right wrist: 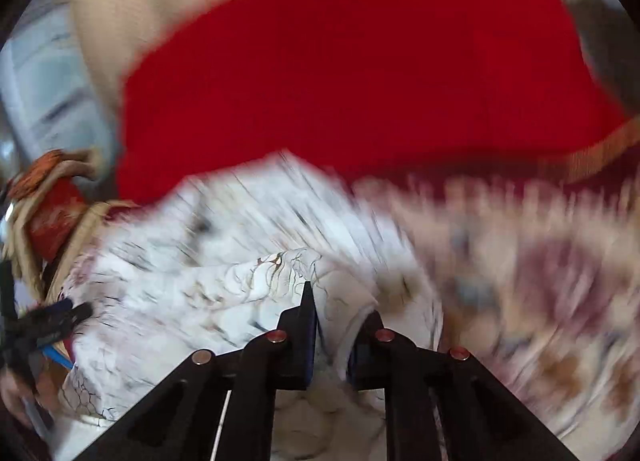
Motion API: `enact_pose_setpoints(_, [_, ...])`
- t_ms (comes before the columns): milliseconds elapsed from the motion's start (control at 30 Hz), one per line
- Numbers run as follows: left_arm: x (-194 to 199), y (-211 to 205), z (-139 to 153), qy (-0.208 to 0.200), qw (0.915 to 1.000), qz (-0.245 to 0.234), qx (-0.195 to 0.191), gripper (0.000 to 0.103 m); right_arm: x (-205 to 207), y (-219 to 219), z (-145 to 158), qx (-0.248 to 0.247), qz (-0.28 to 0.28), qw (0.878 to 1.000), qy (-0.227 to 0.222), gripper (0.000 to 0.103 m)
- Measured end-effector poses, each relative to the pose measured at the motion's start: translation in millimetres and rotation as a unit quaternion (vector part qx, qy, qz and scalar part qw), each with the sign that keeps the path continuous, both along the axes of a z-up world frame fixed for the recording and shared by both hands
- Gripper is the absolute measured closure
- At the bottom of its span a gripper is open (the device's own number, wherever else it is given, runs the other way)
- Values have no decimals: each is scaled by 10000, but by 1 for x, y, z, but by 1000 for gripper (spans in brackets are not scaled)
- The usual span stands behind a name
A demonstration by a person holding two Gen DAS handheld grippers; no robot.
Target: Fold large clothes
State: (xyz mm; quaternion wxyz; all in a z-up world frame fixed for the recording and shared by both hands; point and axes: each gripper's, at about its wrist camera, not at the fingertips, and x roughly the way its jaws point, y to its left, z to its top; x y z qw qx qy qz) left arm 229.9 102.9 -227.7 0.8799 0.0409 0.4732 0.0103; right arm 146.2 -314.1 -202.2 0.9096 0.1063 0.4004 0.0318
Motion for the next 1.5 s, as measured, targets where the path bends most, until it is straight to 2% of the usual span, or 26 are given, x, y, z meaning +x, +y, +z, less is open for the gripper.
enact_pose_setpoints(33, [1,1,-5,109,9999,34,-8,27,7,-6,-9,227,-11,9994,276,88])
enact_pose_setpoints(67, [0,2,-7,137,9999,76,-44,27,5,-10,-8,409,-53,9988,255,88])
enact_pose_setpoints(167, [-7,6,3,3,9999,99,-114,27,-21,-18,20,583,-187,9975,-344,78])
enact_pose_setpoints(200, [-12,7,11,-130,9998,115,-128,27,-32,-22,29,578,-268,9961,-611,65])
enact_pose_setpoints(233, [-15,6,15,-225,9996,113,-122,27,-42,-24,34,590,-323,9947,-773,36])
enact_pose_setpoints(267, [-21,4,22,-423,9990,95,-54,27,-54,-26,40,657,-356,9922,-1001,27])
enact_pose_setpoints(300, [-27,1,27,-564,9984,81,50,27,-65,-24,47,675,-331,9894,-1241,26])
enact_pose_setpoints(400, [-42,-12,38,-898,9956,-18,273,27,-82,-2,63,414,61,9875,-1521,29])
enact_pose_setpoints(467, [-52,-22,44,-1095,9930,-90,441,27,-85,17,62,259,309,9875,-1522,37])
enact_pose_setpoints(533, [-57,-28,50,-1238,9905,-120,583,27,-83,37,52,20,545,9910,-1222,49])
enact_pose_setpoints(600, [-64,-32,57,-1428,9870,-138,730,27,-72,51,32,-226,597,9953,-722,49])
enact_pose_setpoints(667, [-70,-35,64,-1561,9844,-152,799,27,-54,60,2,-275,751,9966,181,50])
enact_pose_setpoints(700, [-70,-34,66,-1588,9841,-140,787,27,-51,63,-5,-377,755,9960,305,49])
enact_pose_setpoints(767, [-71,-33,69,-1653,9831,-142,778,27,-53,70,-1,-560,813,9949,187,50])
enact_pose_setpoints(867, [-70,-30,71,-1673,9831,-99,734,27,-63,72,21,-160,1003,9944,-298,50])
enact_pose_setpoints(1000, [-68,-27,71,-1685,9830,-47,724,27,-65,73,35,-225,758,9938,-779,50])
enact_pose_setpoints(1133, [-67,-24,69,-1655,9836,-9,720,27,-52,66,30,-284,364,9970,-627,50])
enact_pose_setpoints(1267, [-66,-23,67,-1646,9837,18,725,27,-26,59,0,-312,161,9993,100,49])
enact_pose_setpoints(1300, [-66,-23,67,-1648,9837,16,724,27,-26,60,-3,-345,163,9992,154,49])
enact_pose_setpoints(1367, [-66,-23,66,-1657,9833,23,751,27,-31,63,1,-445,213,9988,32,49])
enact_pose_setpoints(1500, [-66,-23,66,-1642,9836,29,741,27,-50,57,18,-151,207,9990,-366,49])
